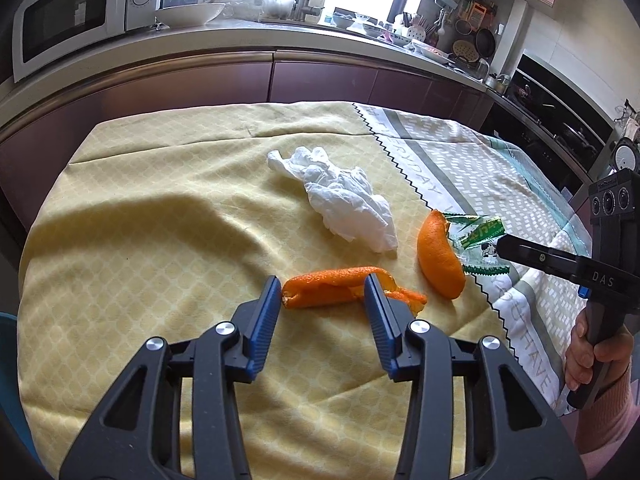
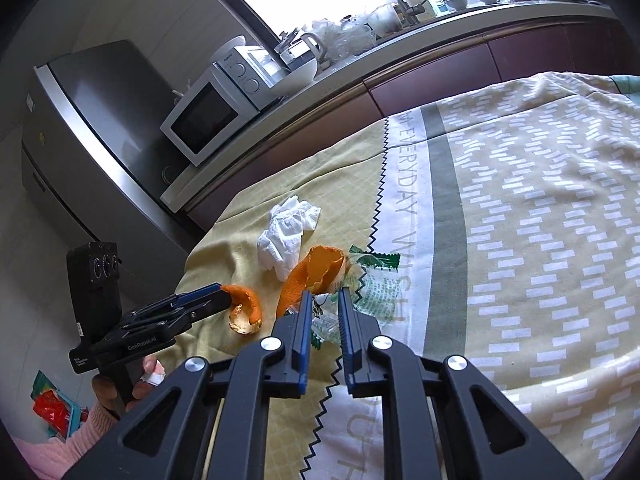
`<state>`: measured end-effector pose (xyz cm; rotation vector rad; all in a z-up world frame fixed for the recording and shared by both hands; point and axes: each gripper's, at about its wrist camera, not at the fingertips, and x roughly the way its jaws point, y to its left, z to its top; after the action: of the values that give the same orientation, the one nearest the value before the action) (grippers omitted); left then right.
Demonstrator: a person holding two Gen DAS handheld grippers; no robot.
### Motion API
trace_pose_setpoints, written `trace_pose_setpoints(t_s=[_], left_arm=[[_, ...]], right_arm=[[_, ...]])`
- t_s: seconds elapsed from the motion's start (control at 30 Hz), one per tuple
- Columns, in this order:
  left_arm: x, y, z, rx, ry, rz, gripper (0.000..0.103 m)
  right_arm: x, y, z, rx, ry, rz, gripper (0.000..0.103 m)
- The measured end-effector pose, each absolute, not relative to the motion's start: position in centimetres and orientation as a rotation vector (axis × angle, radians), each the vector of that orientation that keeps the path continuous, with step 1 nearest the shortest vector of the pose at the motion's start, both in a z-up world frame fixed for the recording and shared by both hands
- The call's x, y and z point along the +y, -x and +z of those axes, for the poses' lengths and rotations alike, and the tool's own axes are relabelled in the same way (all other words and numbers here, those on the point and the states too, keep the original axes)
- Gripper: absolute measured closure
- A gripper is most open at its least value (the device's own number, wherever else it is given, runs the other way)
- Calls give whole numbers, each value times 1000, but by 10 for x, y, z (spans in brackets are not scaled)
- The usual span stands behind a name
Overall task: Collect trash
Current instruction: 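Grasp an orange peel with the left tool while the right tool grasps the green wrapper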
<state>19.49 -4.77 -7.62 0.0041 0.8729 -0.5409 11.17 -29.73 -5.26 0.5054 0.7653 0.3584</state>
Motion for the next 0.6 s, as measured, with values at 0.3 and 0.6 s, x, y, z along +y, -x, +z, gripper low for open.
trace_pose_setpoints(t_s=[0.3, 0.6], left_arm=[[-44, -191, -77, 880, 22, -536, 86], [-45, -167, -67, 835, -3, -560, 93]], right_arm=[[-301, -114, -54, 760, -507, 346, 101], [-303, -108, -43, 721, -489, 340, 102]])
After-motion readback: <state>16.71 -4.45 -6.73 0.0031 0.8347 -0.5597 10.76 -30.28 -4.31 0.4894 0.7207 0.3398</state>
